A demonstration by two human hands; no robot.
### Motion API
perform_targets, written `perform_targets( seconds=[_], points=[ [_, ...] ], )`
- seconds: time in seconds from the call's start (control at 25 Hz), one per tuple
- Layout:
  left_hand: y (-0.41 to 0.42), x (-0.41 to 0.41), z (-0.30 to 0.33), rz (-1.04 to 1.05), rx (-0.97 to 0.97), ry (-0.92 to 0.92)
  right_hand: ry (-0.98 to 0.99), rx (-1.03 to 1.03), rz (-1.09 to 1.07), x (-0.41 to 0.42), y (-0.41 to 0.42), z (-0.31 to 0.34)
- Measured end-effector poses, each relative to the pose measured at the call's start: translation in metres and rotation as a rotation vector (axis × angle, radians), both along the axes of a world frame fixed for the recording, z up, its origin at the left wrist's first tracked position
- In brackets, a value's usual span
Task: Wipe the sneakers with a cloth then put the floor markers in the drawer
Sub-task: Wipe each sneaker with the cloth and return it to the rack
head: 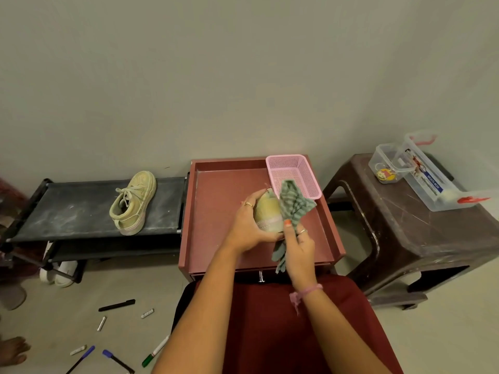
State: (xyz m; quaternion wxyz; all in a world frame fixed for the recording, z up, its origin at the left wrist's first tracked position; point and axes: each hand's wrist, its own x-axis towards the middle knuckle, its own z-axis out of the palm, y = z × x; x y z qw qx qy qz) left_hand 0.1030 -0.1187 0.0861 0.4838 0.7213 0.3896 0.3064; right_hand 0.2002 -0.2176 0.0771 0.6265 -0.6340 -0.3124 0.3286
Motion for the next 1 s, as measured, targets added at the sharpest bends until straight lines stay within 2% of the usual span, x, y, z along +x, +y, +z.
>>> perform_targets(
  seconds=[0.12, 0.2, 0.28, 0.4, 0.48, 0.6, 0.68, 0.84, 1.0],
  points=[
    [0.007, -0.003, -0.001, 0.003, -0.017, -0.067, -0.514, 0.060, 0.242, -0.008, -0.019, -0.006],
    [0.008, -0.004, -0.002, 0.019, -0.047, -0.095, -0.681, 0.078, 0.262, -0.001, -0.013, -0.008],
    [0.008, -0.004, 0.000, 0.047, -0.090, -0.110, -0.659, 0.054, 0.185, 0.005, 0.003, -0.001],
    [0.007, -0.005, 0.001, 0.041, -0.082, -0.079, -0.562, -0.162, 0.077, 0.007, 0.033, 0.023],
    [0.010, -0.011, 0.000, 0.035, -0.083, -0.067, -0.711, -0.162, 0.160, 0.002, 0.036, 0.028],
    [0.016, -0.025, -0.009, 0.023, -0.056, -0.047, -1.015, 0.061, 0.391, -0.003, 0.018, 0.009],
    [0.013, -0.029, -0.013, 0.022, -0.036, -0.022, -1.100, 0.098, 0.349, -0.005, 0.007, -0.004],
    [0.009, -0.034, -0.021, -0.014, -0.152, -0.037, -1.029, -0.086, 0.163, -0.023, 0.013, 0.008],
    [0.007, -0.031, -0.013, 0.022, -0.170, -0.035, -0.982, -0.197, 0.123, -0.027, 0.044, 0.023]
  ],
)
